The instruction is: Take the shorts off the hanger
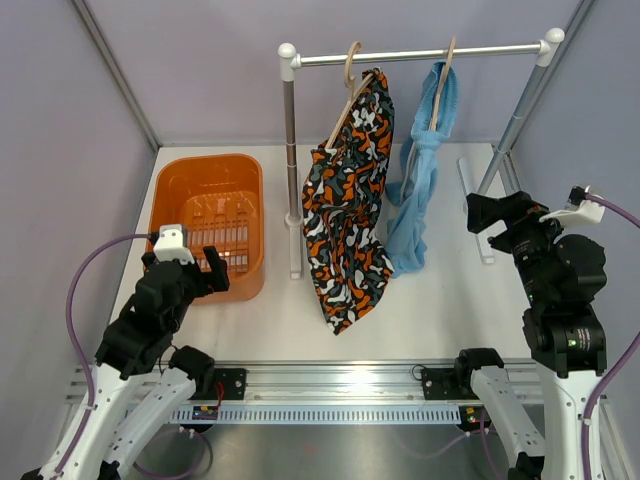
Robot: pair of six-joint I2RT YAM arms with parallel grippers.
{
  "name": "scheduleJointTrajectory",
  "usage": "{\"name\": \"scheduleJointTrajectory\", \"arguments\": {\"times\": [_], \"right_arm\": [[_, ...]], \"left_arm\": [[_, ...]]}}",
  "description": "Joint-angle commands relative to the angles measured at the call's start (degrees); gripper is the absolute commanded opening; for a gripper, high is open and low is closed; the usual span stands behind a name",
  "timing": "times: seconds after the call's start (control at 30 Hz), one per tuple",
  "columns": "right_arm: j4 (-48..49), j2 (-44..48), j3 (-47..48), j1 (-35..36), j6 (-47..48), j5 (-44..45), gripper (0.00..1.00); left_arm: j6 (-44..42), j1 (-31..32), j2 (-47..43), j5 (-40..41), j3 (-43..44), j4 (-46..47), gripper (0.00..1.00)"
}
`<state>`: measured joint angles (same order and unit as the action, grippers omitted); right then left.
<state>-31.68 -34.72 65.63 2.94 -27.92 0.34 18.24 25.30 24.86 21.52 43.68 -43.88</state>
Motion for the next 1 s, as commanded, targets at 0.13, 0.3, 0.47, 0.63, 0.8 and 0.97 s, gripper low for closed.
{"name": "scheduleJointTrajectory", "arguments": {"times": [0.13, 0.3, 0.47, 0.63, 0.8, 0.97], "right_arm": [[-1.2, -0.6, 4.1, -0.2, 4.1, -0.6, 0.99], [0.5, -5.0, 8.9, -0.3, 4.8, 1.0, 0.99], [1.9, -13.8, 17.4, -0.3, 5.1, -1.2, 1.0], [3.7, -26.2, 28.0, -0.2, 5.6, -5.6, 0.93], [-0.1, -39.3, 41.6, 0.0, 5.9, -7.5, 0.81], [-4.2, -44.5, 48.9, 4.3, 9.7, -1.1, 0.79]], "left_arm": [[0.3, 0.3, 0.1, 0.8, 1.3, 2.2, 0.99], [0.3, 0.3, 0.2, 0.7, 1.2, 2.2, 0.99], [0.1, 0.3, 0.1, 0.5, 1.2, 2.3, 0.99], [0.2, 0.3, -0.3, 0.3, 1.2, 2.4, 0.99], [0.1, 0.3, -0.3, 0.3, 1.2, 2.5, 0.99], [0.2, 0.3, -0.6, 0.4, 1.1, 2.4, 0.99]]}}
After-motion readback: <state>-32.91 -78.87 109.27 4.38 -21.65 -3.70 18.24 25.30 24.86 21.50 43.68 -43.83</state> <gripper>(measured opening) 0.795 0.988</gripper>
